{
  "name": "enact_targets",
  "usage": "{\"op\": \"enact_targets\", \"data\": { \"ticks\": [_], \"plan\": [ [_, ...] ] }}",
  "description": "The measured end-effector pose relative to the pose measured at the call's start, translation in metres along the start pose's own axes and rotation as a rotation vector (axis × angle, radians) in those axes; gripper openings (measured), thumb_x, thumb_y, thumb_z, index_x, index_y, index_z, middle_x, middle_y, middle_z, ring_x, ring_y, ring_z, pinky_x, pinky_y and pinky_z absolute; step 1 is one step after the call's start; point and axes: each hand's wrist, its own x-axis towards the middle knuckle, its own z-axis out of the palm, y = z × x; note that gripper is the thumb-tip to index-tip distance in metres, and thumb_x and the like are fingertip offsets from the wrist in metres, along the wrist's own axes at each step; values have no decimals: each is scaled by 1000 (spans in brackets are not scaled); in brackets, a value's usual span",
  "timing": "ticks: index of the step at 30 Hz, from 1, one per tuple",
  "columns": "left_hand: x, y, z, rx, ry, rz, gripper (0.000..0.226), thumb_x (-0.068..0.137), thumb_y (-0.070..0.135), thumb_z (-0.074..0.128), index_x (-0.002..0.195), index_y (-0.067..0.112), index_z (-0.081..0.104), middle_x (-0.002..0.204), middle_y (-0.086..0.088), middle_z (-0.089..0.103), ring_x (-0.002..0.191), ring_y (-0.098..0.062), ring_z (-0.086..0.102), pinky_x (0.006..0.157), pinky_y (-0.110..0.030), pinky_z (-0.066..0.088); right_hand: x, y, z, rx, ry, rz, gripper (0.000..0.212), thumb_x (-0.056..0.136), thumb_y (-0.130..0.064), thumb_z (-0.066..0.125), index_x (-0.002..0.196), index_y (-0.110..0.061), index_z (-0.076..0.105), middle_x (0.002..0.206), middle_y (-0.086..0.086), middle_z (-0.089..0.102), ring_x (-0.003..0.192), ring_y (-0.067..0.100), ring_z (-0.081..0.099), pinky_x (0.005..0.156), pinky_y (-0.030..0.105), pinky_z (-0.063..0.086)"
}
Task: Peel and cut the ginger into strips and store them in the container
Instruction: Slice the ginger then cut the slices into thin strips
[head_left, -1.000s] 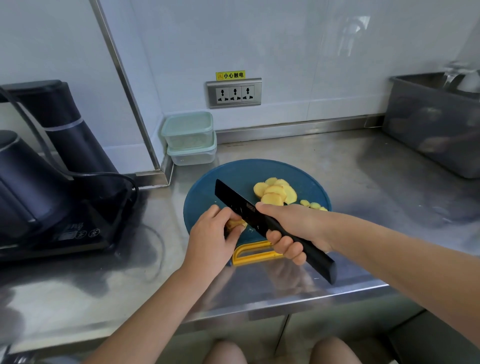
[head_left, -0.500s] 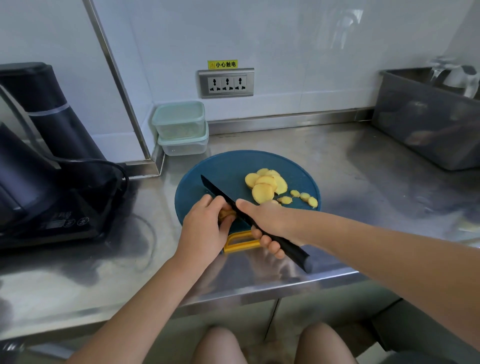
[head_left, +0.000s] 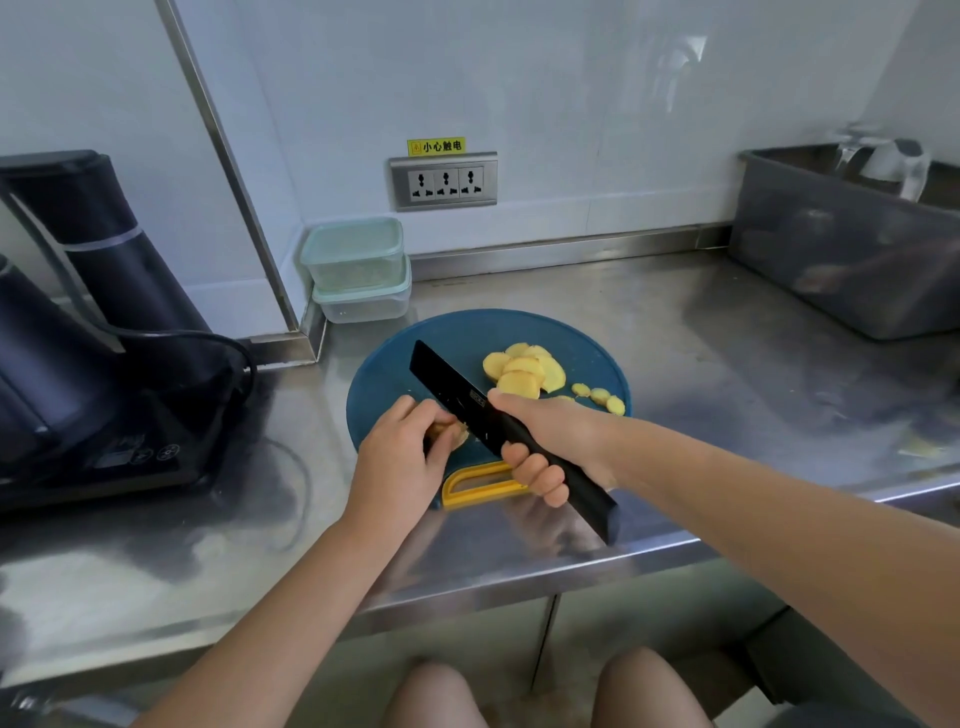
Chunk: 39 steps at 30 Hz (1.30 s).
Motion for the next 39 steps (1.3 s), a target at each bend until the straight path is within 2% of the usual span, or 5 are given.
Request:
{"op": "enact_targets", "data": {
  "ticks": [11,22,26,31,39],
  "plan": [
    [0,5,1,21,-6,-32,6,85,16,67,91,14,68,79,12,45,71,-6,46,60,-6,29,-7,-6,1,-44,2,35,62,94,-67,35,58,-18,41,45,-4,36,32,9,31,33,16,30],
    [2,6,3,106,2,-15,6,84,14,67,83,12,62,73,8,41,65,-10,41,52,-10,22,-2,-1,22,-109,139,61,64,91,-72,33,59,-16,39,42,-2,37,32,11,31,35,13,29],
    [2,4,5,100,10,-13,15,81,13,70,74,12,57,72,9,40,63,-11,40,51,-11,21,3,-1,23,-66,109,85,65,90,-73,32,57,-17,38,42,-2,37,31,11,31,35,13,29],
    [2,3,5,62,25,-15,12,82,14,70,77,13,60,73,10,42,65,-9,43,54,-9,24,9,-7,18,-39,90,92,65,90,-72,35,56,-17,39,43,-2,37,31,11,31,35,13,29],
    [2,3,4,56,6,-32,6,83,16,69,83,14,64,77,11,45,69,-6,44,58,-7,27,2,-10,5,-8,36,8,63,93,-69,34,57,-17,41,44,-2,37,33,10,32,34,16,30]
  ]
}}
